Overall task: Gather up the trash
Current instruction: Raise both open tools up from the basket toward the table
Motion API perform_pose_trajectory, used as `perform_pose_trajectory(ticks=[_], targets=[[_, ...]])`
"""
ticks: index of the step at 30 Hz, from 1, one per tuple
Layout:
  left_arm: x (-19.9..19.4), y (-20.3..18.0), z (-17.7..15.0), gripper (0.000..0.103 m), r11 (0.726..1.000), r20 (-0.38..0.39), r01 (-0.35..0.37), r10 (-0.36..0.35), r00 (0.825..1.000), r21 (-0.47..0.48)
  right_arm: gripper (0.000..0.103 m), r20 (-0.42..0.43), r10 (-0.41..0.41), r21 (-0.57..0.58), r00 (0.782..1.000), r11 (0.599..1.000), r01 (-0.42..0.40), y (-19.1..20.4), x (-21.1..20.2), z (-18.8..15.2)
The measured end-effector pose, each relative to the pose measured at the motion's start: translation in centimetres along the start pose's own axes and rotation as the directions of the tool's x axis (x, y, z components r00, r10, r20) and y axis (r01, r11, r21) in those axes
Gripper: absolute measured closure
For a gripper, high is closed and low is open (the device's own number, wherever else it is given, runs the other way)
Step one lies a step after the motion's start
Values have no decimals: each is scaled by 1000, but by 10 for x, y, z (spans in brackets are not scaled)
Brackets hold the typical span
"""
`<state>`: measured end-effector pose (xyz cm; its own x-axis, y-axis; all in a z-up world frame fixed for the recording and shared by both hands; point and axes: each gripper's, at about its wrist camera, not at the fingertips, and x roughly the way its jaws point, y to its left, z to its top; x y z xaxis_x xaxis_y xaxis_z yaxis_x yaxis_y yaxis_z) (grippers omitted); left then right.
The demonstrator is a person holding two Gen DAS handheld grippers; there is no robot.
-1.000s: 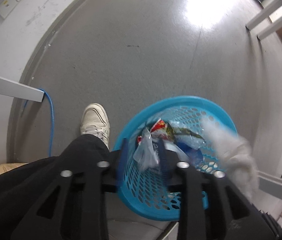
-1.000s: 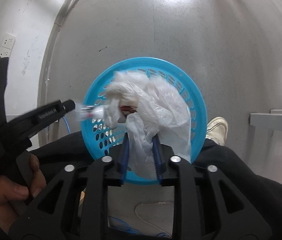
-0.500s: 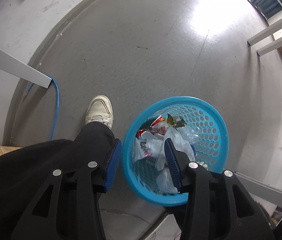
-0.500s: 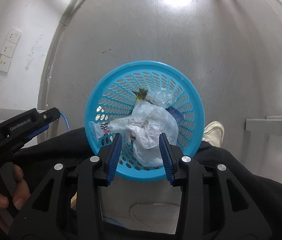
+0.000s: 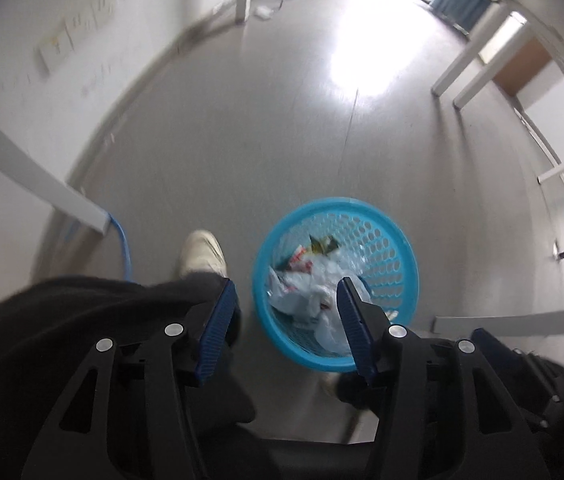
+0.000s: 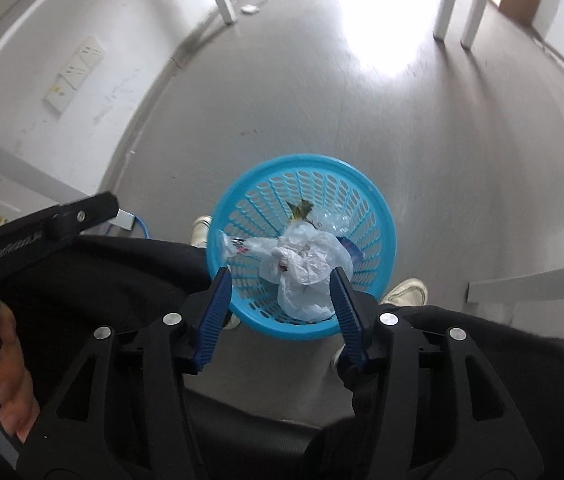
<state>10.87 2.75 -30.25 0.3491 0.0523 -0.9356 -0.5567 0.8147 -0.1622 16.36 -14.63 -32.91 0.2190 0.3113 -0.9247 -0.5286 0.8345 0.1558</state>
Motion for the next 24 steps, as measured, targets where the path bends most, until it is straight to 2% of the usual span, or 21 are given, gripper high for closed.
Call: perform_pose_trajectory(ticks=[5,9,13,16,20,21,24], targets=[[-43,-12,-14,48,993,126,-29,14,992,115,50,41,36,1,998,999,-36,-2,-38,-14],[-81,-10,-29,44,987,199,10,-42,979,159,47,88,27,-17,996,1000,-26,-1,-74,-24],[-129,-4,-41,38,982,315,39,-96,944,184,44,181,41,-36,983,999,-35,1,-117,-33],[-163,4,-46,37,980,385,54,-126,914,193,39,257,59,-64,965,997,-44,4,-150,-39],[-195,12,-44,33,975,440,94,-176,881,201,39,317,113,-77,942,993,-93,5,-187,-46],[-202,13,-43,29,969,442,117,-204,873,217,36,334,118,-77,935,992,-97,4,-195,-47],[-218,17,-36,27,959,459,156,-252,852,238,34,390,121,-73,913,992,-100,2,-214,-44]])
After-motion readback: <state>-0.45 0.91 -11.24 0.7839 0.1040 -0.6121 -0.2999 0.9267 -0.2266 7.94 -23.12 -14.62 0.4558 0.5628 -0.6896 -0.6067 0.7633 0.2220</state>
